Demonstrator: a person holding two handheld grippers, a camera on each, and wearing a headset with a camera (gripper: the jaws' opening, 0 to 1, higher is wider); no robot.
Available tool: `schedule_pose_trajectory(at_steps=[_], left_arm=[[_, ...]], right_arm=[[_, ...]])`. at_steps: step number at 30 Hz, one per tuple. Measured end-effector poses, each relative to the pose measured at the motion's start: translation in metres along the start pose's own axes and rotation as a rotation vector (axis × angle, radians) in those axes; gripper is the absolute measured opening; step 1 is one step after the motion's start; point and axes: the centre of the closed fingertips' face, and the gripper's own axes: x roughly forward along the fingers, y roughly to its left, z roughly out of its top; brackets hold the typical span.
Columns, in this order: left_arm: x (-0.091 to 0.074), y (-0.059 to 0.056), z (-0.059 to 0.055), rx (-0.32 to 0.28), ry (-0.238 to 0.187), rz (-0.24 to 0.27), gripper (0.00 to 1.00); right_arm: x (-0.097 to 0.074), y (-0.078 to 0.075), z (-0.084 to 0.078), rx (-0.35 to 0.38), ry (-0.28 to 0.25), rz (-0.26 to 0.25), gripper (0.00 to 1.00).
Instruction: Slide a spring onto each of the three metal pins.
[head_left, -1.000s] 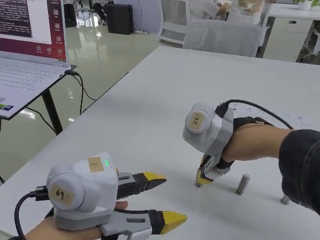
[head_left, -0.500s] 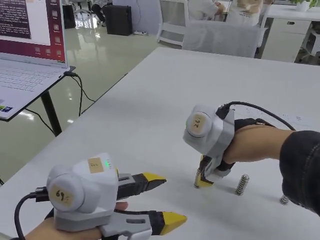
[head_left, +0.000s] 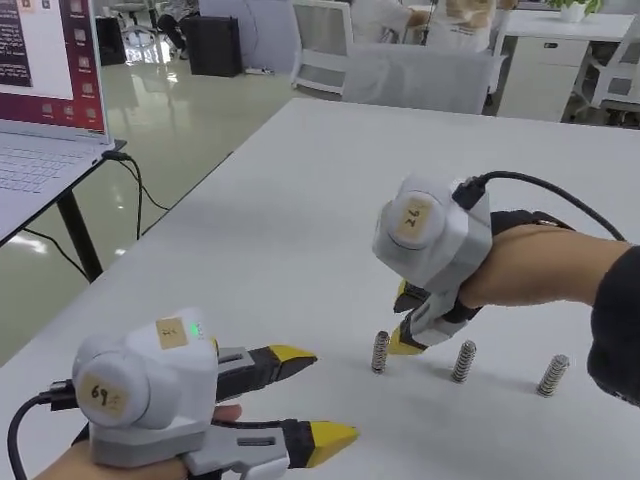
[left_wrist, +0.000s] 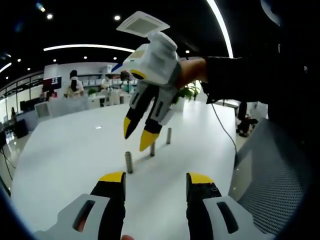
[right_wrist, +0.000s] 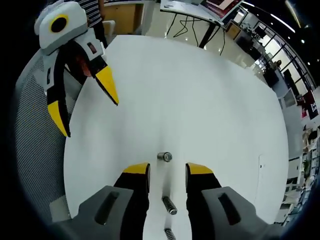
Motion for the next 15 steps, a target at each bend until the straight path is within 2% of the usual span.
schedule_pose_trajectory(at_steps=[7,10,15], left_arm=[[0.000,-0.002,0.000,0.003,0.002,-0.007,0.43],[0.000,-0.001,0.001,0.002,-0.002,-0.006,0.43],[0.000,0.000,0.002,0.005,-0.006,-0.003,0.43]], right_arm=[[-0.026,0.006,0.003,0.052,-0.093,-0.039,0.25],[-0.040,0.012,0.010,0.104,-0.180,-0.045,0.24],[-0.062,0.019,0.012,0.131,-0.258,-0.071,0.25]])
